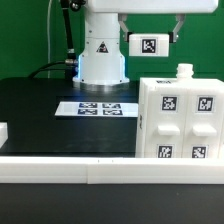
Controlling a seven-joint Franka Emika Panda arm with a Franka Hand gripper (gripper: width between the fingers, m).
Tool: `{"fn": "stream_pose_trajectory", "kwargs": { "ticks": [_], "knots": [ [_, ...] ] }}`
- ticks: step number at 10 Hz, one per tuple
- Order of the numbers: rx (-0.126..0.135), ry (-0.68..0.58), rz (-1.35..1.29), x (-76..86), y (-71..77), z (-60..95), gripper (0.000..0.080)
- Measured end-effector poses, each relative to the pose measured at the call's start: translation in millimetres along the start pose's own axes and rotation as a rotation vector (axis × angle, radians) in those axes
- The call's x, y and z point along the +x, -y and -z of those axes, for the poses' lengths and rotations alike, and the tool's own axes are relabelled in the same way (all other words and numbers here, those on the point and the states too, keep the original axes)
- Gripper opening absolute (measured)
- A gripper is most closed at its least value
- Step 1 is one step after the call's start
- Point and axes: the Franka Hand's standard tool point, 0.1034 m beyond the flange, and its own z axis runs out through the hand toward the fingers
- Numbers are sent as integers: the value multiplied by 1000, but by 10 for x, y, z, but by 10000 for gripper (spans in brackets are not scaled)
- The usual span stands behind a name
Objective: Assemble cabinet
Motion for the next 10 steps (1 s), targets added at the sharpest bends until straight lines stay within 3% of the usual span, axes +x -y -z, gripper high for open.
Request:
{"fn": "stream_pose_trajectory", "kwargs": {
  "ticks": [5, 8, 10],
  "knots": [
    [-2, -30, 47, 415, 272, 11, 564],
    [-6, -2, 75, 473, 479, -103, 564],
    [-9, 4, 78, 461, 490, -149, 564]
  ]
}}
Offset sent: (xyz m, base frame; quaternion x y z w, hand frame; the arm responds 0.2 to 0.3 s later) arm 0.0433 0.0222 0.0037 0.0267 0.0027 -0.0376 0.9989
